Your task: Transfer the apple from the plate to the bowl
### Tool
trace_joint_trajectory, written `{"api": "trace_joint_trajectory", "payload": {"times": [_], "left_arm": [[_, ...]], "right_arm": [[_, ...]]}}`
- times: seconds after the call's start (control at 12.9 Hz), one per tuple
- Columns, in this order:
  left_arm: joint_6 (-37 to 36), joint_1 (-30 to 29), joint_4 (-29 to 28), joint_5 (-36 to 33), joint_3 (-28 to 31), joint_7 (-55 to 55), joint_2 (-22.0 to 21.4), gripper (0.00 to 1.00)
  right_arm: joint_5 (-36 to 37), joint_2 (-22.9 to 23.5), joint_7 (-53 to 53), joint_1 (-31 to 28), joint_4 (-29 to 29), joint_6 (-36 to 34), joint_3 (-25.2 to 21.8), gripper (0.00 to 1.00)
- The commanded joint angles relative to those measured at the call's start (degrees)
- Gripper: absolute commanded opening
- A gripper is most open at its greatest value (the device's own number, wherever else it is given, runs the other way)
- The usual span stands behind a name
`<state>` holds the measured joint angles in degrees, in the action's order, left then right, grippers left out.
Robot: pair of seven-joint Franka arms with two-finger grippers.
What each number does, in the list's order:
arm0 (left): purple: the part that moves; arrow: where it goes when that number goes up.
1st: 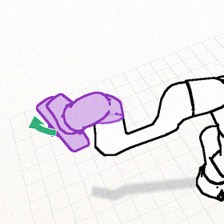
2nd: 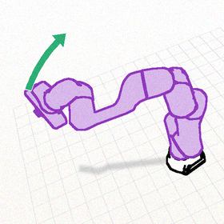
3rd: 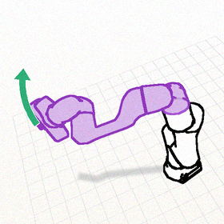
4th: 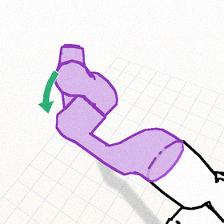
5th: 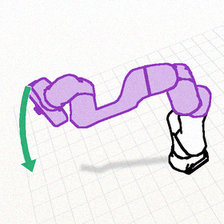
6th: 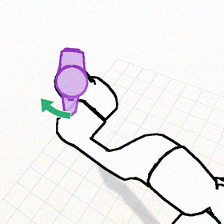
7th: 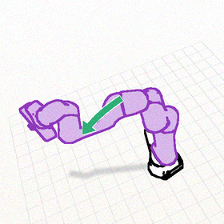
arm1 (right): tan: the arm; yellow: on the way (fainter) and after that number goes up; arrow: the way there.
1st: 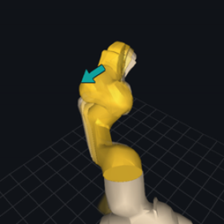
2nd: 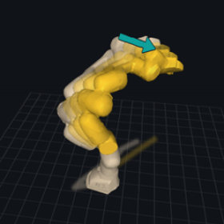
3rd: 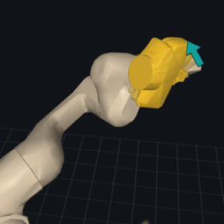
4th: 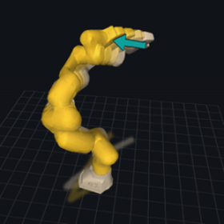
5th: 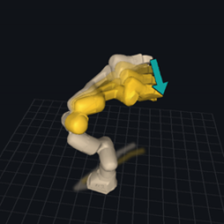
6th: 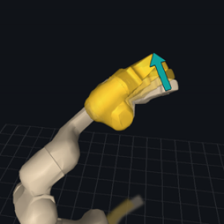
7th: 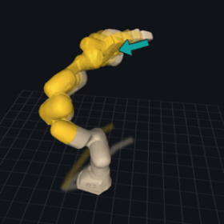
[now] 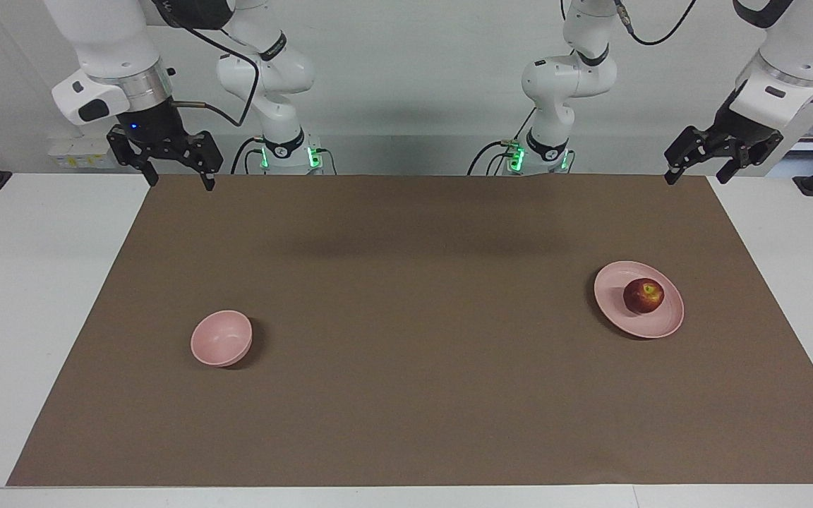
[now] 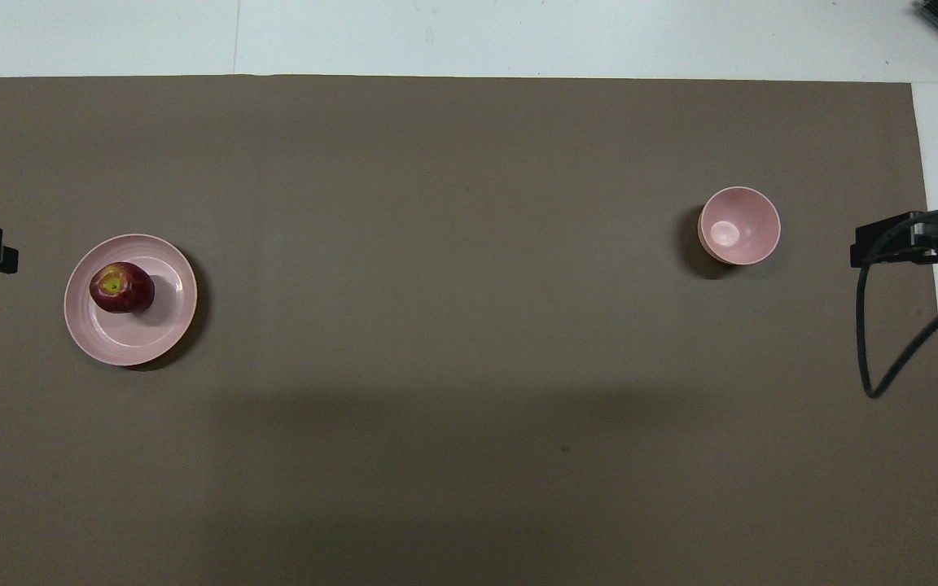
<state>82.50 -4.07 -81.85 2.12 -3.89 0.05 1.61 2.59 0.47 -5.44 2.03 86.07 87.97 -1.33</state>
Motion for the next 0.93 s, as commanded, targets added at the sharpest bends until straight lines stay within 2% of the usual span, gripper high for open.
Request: {"api": "trace_joint_trajectory", "payload": {"times": [0.0, 0.39, 0.85], "left_arm": [[-1.3, 0.4, 0.1, -0.4, 0.3, 0.9, -0.2, 1.0], [0.2, -0.6, -1.0, -0.2, 0.4, 0.9, -0.6, 1.0], [6.2, -0.8, -7.5, -0.2, 0.8, 1.4, -1.2, 1.0]], "right_arm": [[-0.1, -0.6, 1.0, -0.4, 0.6, 0.1, 0.2, 1.0], [-0.1, -0.5, 1.0, -0.4, 0.6, 0.1, 0.2, 1.0], [-0.1, -0.5, 1.0, -0.4, 0.6, 0.1, 0.2, 1.0]]}}
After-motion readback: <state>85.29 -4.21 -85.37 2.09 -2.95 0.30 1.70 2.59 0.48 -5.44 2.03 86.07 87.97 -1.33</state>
